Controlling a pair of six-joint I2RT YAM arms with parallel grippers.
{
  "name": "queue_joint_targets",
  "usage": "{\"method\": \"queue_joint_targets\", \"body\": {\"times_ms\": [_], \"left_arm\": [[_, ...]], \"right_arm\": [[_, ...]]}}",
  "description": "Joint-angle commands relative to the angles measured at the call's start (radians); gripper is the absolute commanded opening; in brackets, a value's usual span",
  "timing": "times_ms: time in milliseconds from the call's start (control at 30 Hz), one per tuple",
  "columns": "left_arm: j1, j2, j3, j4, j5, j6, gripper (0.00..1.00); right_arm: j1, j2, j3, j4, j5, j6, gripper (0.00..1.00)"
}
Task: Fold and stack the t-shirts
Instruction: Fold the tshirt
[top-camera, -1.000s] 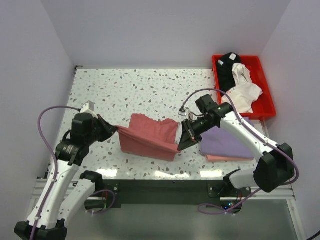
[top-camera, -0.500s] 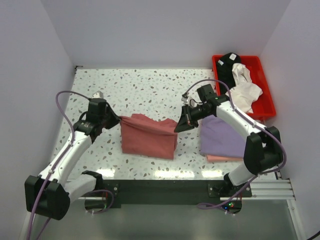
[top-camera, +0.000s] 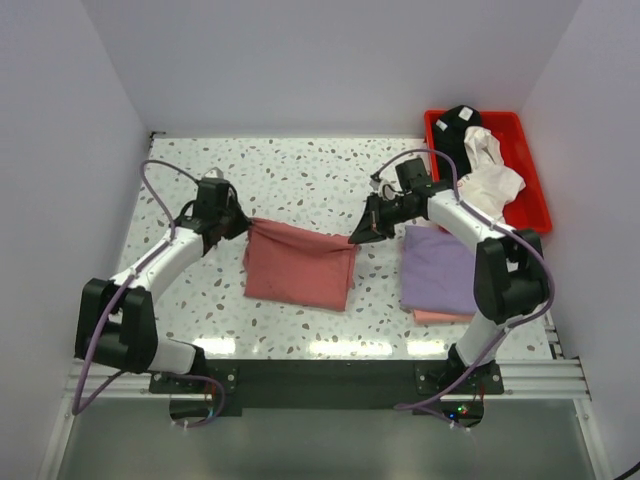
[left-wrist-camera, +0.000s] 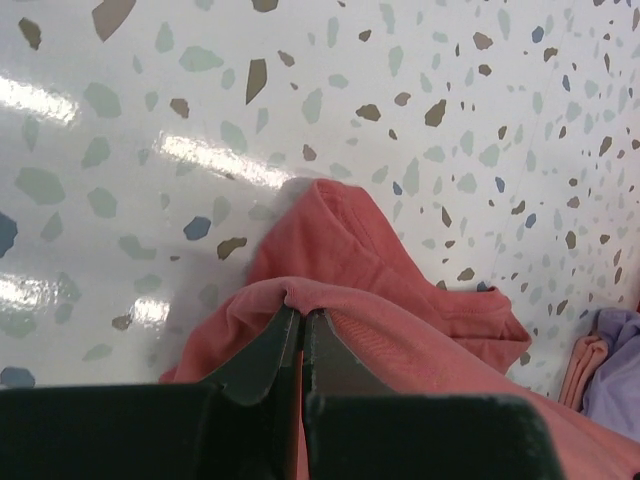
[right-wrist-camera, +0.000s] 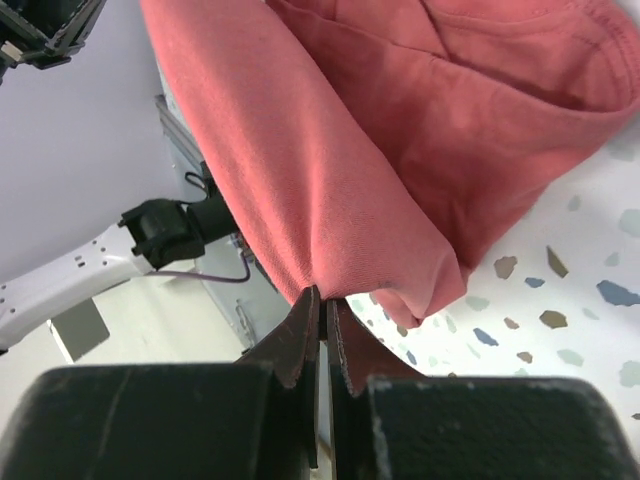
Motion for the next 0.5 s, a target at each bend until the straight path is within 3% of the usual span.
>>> {"method": "queue_joint_targets", "body": {"times_ms": [0,200,300,333,400,433,467], "left_arm": [[0.012,0.059,0.087,0.118,0.021,0.039,0.0],[0.012,0.186,0.137,0.153,0.075,0.056,0.0],[0.012,0.247,0.17,0.172,0.095,0.065,0.07],[0.013,0.275,0.18,0.193,0.103,0.072,0.17],[0.013,0.304,0.206,0.207,0.11,0.079,0.28],[0.013,0.329,0.244,0.189,0.117,0.081,0.45],[0.013,0.338,0.267,0.176,0.123,0.087,0.53]], "right_arm": [[-0.019,0.022,0.044,0.05,0.029,0.028,0.0],[-0.056,0.099,0.051,0.08,0.051,0.033,0.0],[-0.071,0.16,0.096,0.11,0.048,-0.004,0.03],[-0.079,0.187,0.12,0.107,0.051,-0.022,0.16],[-0.083,0.261,0.224,0.079,0.089,-0.081,0.29],[-0.083,0.278,0.261,0.038,0.113,-0.096,0.57],[-0.085,0.284,0.292,0.033,0.133,-0.116,0.95]]}}
